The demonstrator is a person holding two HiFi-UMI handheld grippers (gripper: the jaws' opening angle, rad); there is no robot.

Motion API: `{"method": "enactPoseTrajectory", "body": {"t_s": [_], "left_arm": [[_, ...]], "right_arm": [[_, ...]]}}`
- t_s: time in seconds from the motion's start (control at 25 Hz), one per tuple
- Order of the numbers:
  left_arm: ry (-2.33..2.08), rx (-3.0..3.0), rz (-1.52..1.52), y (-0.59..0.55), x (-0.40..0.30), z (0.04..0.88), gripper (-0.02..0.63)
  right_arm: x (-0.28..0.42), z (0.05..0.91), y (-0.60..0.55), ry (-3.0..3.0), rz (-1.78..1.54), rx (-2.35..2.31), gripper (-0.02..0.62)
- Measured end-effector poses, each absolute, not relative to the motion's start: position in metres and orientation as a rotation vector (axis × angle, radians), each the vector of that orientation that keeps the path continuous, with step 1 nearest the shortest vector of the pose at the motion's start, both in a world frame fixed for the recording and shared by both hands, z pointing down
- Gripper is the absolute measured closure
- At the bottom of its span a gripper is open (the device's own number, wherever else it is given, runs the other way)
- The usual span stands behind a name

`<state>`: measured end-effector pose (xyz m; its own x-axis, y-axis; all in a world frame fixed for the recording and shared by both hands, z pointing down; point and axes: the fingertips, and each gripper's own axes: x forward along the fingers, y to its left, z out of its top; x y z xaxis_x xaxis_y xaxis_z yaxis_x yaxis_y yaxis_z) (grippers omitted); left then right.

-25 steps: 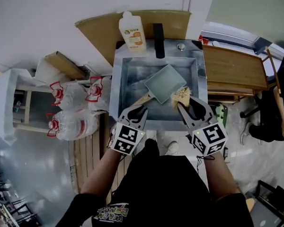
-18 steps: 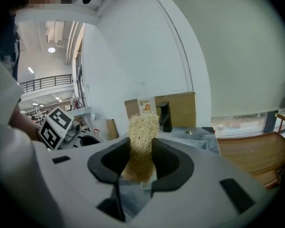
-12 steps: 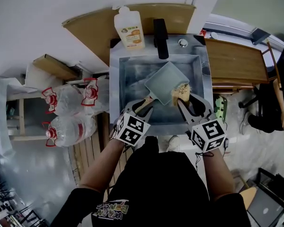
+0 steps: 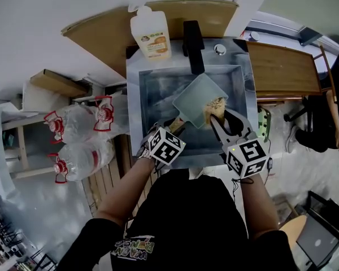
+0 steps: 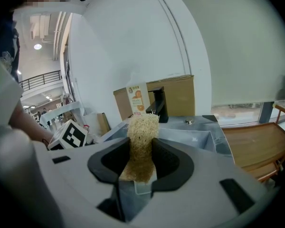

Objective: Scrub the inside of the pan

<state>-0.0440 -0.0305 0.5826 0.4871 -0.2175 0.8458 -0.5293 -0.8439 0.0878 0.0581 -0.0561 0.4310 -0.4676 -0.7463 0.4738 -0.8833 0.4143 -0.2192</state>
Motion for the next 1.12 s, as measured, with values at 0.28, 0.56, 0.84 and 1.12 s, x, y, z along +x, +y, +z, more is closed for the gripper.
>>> {"method": "enactPoseTrajectory", "body": {"t_s": [0.28, 0.56, 0.84, 1.12], "left_arm": [[-0.57, 2.338, 1.354, -0.033, -0.044, 0.61, 0.407], [-0.533, 2.276, 1.387, -0.034, -0.048, 0.629, 0.405], [-0.518, 2.249, 1.444, -0.034, -0.05, 0.646, 0.403], [-0.539, 2.241, 1.447, -0.036, -0.051, 0.651, 0.431]], "right_arm": [[0.053, 0.452, -0.07, -2.338, 0.688, 1.385, 0.449], [0.05, 0.467, -0.079, -2.302, 0.72, 1.366, 0.449], [0.041, 0.482, -0.086, -2.268, 0.739, 1.338, 0.449], [0.028, 0.507, -0.092, -2.23, 0.766, 1.263, 0.449]]}}
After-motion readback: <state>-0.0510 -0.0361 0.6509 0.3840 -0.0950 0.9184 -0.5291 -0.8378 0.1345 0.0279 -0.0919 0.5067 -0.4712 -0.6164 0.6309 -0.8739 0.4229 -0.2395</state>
